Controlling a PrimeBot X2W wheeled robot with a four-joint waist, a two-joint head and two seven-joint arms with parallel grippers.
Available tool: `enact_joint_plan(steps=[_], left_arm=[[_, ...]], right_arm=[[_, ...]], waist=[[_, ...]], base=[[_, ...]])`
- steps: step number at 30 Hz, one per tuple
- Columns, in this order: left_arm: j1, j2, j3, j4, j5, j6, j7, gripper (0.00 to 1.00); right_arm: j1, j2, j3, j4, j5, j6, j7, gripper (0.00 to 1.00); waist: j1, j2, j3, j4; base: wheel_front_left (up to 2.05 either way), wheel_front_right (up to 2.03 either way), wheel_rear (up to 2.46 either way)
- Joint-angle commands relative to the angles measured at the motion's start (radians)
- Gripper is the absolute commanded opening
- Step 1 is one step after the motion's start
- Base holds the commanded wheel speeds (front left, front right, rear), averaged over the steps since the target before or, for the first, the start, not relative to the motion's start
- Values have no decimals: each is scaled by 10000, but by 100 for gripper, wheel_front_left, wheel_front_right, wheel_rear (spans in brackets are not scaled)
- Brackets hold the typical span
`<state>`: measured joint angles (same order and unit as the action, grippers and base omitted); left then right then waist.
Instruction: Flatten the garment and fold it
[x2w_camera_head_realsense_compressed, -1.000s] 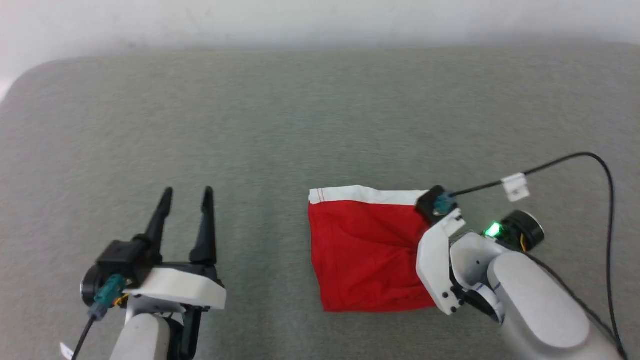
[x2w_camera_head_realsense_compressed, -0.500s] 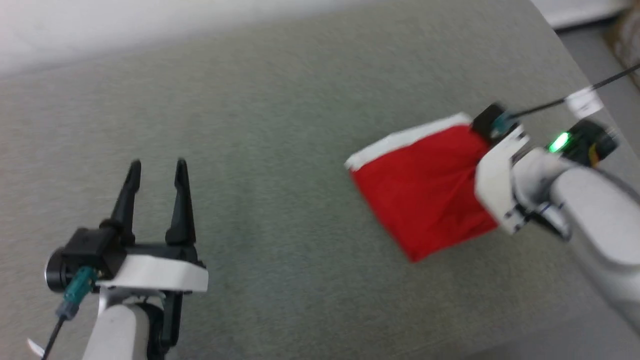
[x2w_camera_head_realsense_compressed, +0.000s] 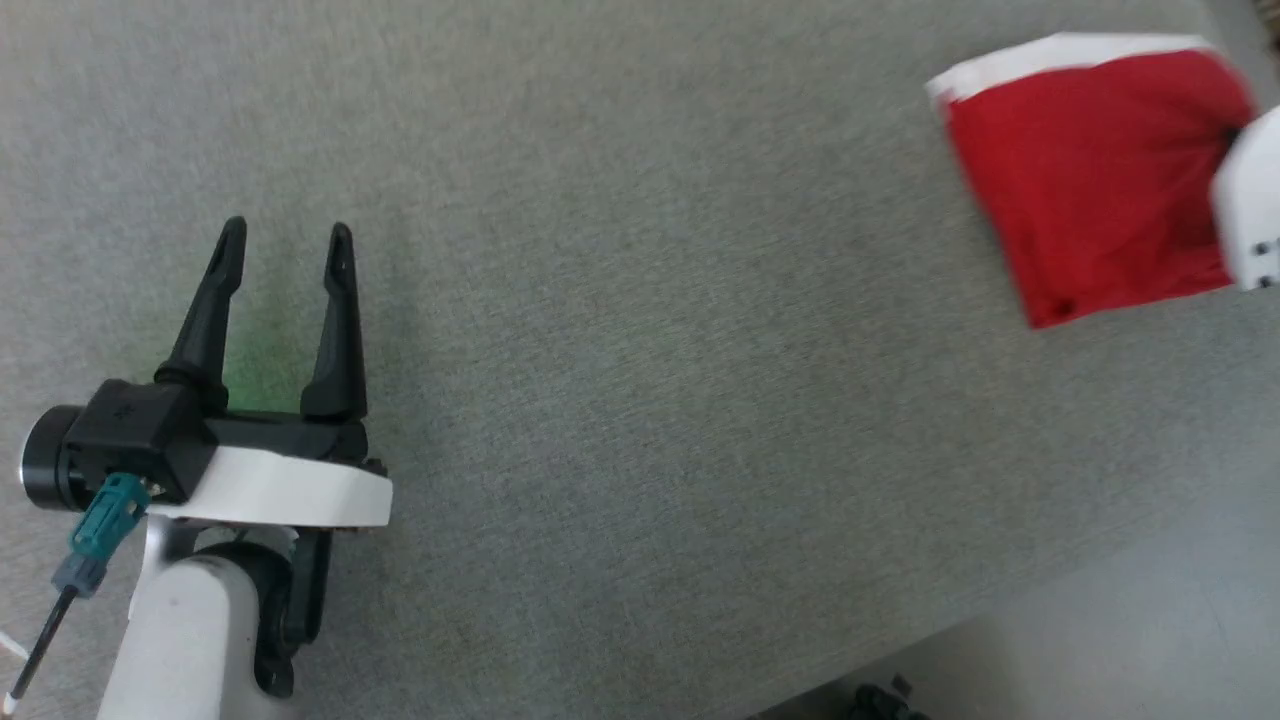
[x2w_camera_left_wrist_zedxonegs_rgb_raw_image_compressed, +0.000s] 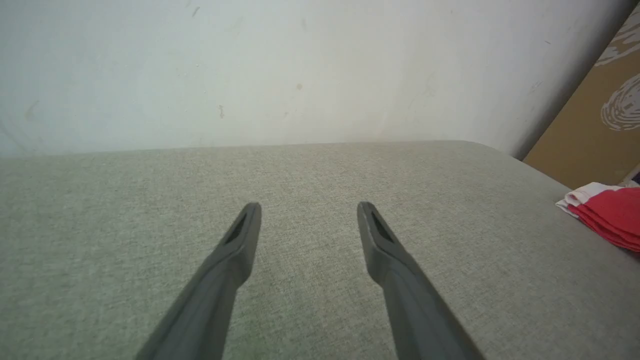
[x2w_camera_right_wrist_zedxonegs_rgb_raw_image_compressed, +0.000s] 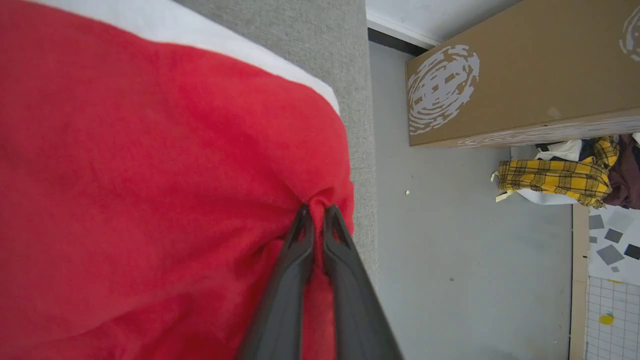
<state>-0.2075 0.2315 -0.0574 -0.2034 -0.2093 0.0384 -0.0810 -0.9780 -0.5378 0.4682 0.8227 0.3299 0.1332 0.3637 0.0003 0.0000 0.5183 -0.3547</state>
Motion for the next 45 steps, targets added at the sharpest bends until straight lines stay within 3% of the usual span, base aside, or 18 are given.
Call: enact_joint_plan(steps=[1,7,8,9,10,17,22,28,36,45], left_arm=[[-132,86,12,-115,85,67,24,100],[-65,118,41,-259,33,131,50,100],[-51,124,39,-260,22,132,39,100],[-39,123,36,-251,11,135,28,100],[-29,119,31,-225,-7,137,16,100],[115,-56,-55,215,-207,130,-309,100],[291,-291,-152,764,-416,97,-721,100],[463,-591,-183,1373,-641,122,-1212,100],[641,-759,-12,1885,-757,278,-1552,100],[757,-839,190,2130,-869,436,-1679,100]], right_arm=[[-236,-80,-322,332,-146,-25,-143,0],[-754,-309,-1488,1354,-970,-25,-806,0],[-815,-326,-1655,1481,-1128,-25,-940,28],[-865,-341,-1827,1625,-1272,-25,-1025,83],[-907,-351,-1983,1761,-1404,-25,-1091,100],[-1068,-261,-2901,2452,-1915,-25,-940,100],[-1310,-25,-3452,1810,-1831,-25,-1606,100],[-743,770,-3953,-73,-1010,-25,-2963,100],[1821,2108,-4307,-3866,239,-25,-4390,100],[5172,4261,-4983,-7078,-89,-25,-5737,100]], waist=[[-3,0,1046,278],[-3,0,1294,528],[-3,0,1299,550],[-3,0,1288,569],[-3,0,1258,588],[-3,0,432,703],[-3,0,-642,944],[-3,0,-2124,1537],[-3,0,-3743,2511],[-3,0,-4707,3754]], base=[[0,0,0],[0,0,0],[0,0,0],[0,0,0],[0,0,0],[0,0,0],[0,0,0],[0,0,0],[0,0,0],[0,0,0]])
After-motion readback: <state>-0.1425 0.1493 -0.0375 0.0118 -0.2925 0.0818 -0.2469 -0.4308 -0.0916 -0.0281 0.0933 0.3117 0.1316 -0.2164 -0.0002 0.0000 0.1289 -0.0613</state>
